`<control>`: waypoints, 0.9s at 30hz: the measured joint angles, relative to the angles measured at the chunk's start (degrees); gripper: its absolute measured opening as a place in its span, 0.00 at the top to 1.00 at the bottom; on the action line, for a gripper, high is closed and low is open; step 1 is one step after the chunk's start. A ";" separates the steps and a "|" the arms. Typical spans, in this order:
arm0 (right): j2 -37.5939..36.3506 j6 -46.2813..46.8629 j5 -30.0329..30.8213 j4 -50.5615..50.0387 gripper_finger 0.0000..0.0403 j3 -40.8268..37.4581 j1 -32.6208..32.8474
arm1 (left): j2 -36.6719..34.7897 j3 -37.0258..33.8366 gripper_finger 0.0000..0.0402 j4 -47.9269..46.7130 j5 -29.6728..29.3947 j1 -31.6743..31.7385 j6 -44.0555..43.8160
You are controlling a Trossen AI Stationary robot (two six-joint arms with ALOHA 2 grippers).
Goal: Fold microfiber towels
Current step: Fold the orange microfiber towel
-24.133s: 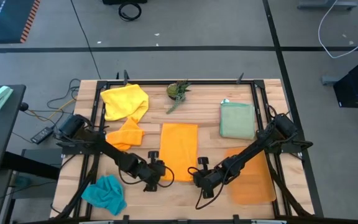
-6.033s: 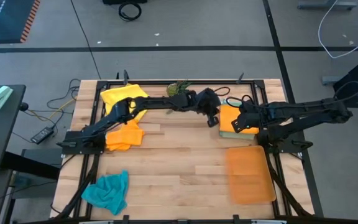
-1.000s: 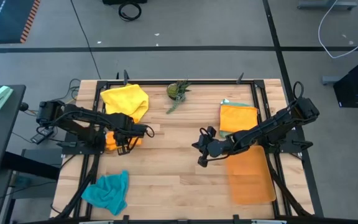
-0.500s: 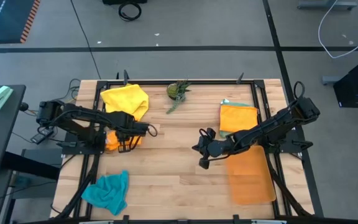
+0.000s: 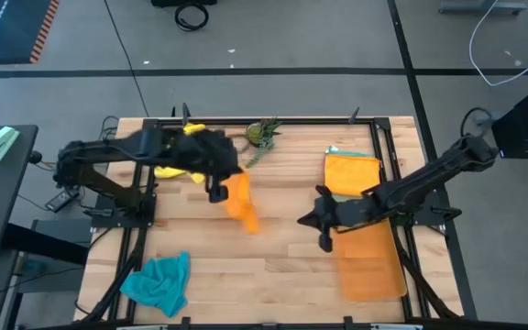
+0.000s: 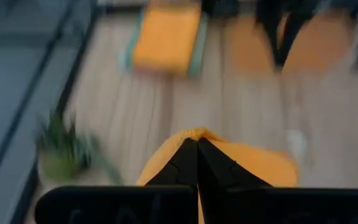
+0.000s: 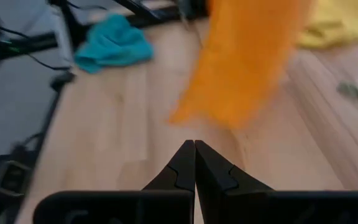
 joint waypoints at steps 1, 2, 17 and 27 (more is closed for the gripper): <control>-1.31 -0.79 0.04 -0.23 0.98 0.00 0.68 | 0.00 1.91 0.99 1.13 0.03 -0.26 0.91; -2.47 -1.59 0.06 -0.34 0.98 0.00 1.35 | 0.00 3.56 0.99 1.96 0.07 -0.50 1.18; -0.41 -3.32 0.50 -0.68 0.98 0.02 4.65 | 0.15 -21.83 0.99 1.10 0.40 -4.37 -17.11; 16.02 3.68 2.85 -3.45 0.97 0.79 0.30 | 0.13 -44.16 0.99 16.65 10.82 -4.02 -19.49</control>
